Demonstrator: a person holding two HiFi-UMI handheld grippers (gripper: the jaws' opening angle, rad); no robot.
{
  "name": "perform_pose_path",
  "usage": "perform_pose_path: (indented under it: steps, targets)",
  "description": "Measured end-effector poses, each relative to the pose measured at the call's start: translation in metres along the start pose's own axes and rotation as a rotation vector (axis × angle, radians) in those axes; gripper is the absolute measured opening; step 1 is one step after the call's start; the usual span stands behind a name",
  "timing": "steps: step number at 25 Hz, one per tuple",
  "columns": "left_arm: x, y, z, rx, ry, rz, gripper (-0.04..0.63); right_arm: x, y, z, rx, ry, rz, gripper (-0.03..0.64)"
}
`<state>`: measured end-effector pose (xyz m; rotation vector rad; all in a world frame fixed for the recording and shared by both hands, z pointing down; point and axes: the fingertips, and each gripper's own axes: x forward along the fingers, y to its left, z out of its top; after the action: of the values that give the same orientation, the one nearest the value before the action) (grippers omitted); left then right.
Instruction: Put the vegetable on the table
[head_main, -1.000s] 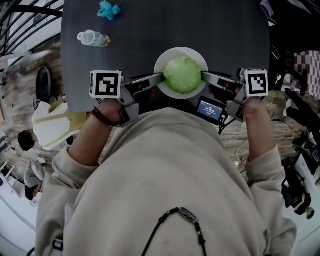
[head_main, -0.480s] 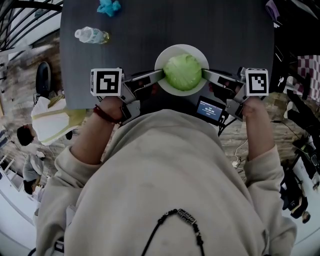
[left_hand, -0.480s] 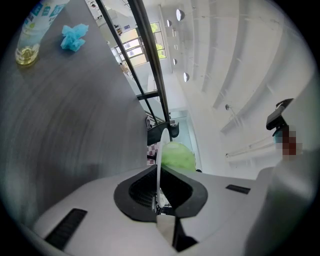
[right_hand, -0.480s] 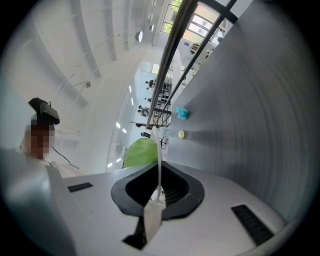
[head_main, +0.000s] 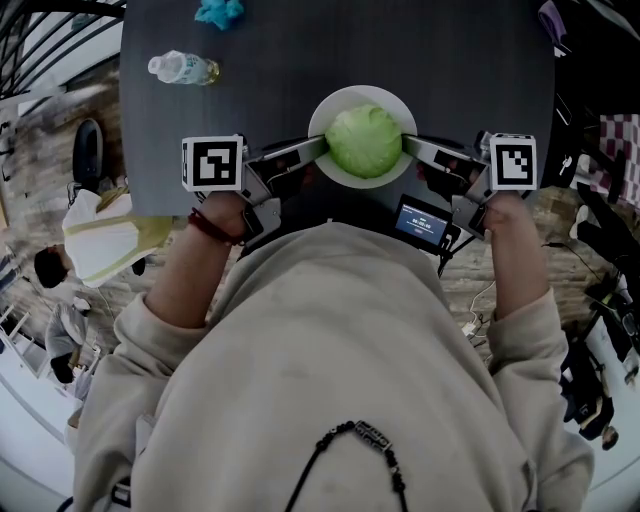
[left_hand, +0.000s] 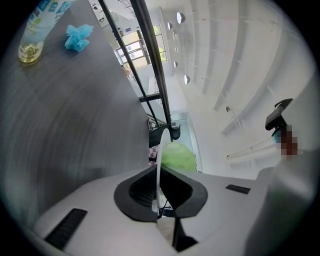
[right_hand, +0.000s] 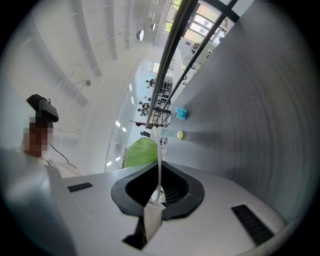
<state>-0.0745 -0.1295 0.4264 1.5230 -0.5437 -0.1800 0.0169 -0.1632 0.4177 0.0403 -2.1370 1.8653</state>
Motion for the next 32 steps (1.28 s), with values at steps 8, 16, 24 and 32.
perform_pose_path:
  steps: [8, 16, 24, 32]
  targets:
    - [0.009, 0.008, 0.005, 0.012, 0.007, 0.001, 0.017, 0.0, -0.014, 0.005, -0.002, 0.004, -0.007, 0.025]
    - [0.016, 0.023, 0.004, 0.006, 0.013, 0.022, 0.016, -0.001, -0.03, 0.005, 0.007, 0.007, -0.009, 0.025]
    - [0.023, 0.036, 0.002, 0.015, 0.026, 0.022, 0.015, 0.001, -0.042, 0.003, 0.018, 0.018, -0.001, 0.025]
    - [0.029, 0.052, 0.006, 0.006, 0.033, 0.016, 0.015, 0.002, -0.06, 0.006, 0.024, 0.024, -0.02, 0.025]
